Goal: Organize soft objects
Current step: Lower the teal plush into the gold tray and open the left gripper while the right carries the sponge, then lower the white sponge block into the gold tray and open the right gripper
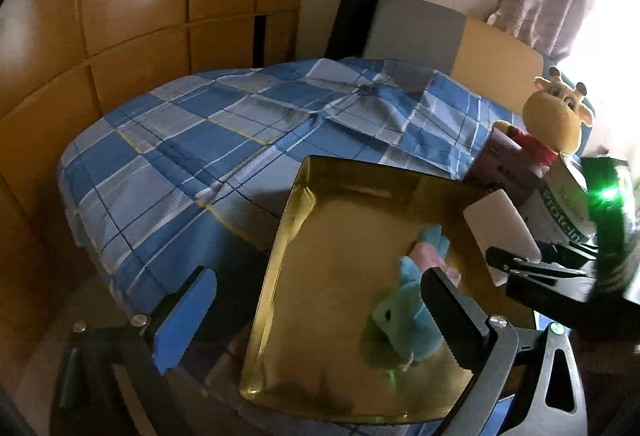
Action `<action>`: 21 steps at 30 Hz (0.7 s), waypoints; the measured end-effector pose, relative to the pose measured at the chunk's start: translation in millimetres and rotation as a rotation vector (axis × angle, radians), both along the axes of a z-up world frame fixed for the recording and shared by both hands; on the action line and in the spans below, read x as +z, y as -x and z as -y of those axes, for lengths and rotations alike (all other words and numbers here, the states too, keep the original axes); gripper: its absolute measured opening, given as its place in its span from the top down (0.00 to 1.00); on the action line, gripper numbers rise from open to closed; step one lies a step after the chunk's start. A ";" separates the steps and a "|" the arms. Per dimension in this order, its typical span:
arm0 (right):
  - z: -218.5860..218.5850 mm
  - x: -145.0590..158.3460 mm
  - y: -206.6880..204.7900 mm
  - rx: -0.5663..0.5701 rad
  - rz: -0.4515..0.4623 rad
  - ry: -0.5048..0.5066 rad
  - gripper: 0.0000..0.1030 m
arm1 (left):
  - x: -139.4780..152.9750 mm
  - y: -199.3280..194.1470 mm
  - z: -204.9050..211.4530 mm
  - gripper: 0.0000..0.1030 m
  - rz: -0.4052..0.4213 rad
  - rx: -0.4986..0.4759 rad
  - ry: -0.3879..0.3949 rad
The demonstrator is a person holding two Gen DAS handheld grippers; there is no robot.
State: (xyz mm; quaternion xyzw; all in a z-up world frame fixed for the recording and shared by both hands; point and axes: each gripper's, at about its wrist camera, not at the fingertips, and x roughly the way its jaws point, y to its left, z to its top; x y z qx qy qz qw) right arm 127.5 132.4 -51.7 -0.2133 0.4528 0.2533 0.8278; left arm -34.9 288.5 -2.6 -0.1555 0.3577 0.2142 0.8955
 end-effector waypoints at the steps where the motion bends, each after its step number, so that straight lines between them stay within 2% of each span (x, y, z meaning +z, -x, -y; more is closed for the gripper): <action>1: 2.4 -0.6 -2.1 -0.017 0.008 0.005 0.55 | 0.8 1.9 0.4 0.00 0.005 0.003 -0.006; 7: 10.2 -8.5 -6.8 -0.060 -0.003 -0.013 0.50 | 1.7 6.1 2.9 0.00 0.014 -0.011 -0.003; 9: 13.4 -4.8 -0.4 -0.057 0.013 -0.026 0.37 | 1.0 6.5 4.5 0.00 0.010 -0.016 -0.004; 12: 15.1 1.4 6.6 -0.049 0.036 -0.044 0.29 | 1.3 6.6 8.3 0.00 0.008 -0.026 -0.010; 21: 27.2 28.4 31.4 -0.033 0.133 -0.091 0.28 | 5.8 5.6 24.5 0.00 0.006 -0.074 -0.025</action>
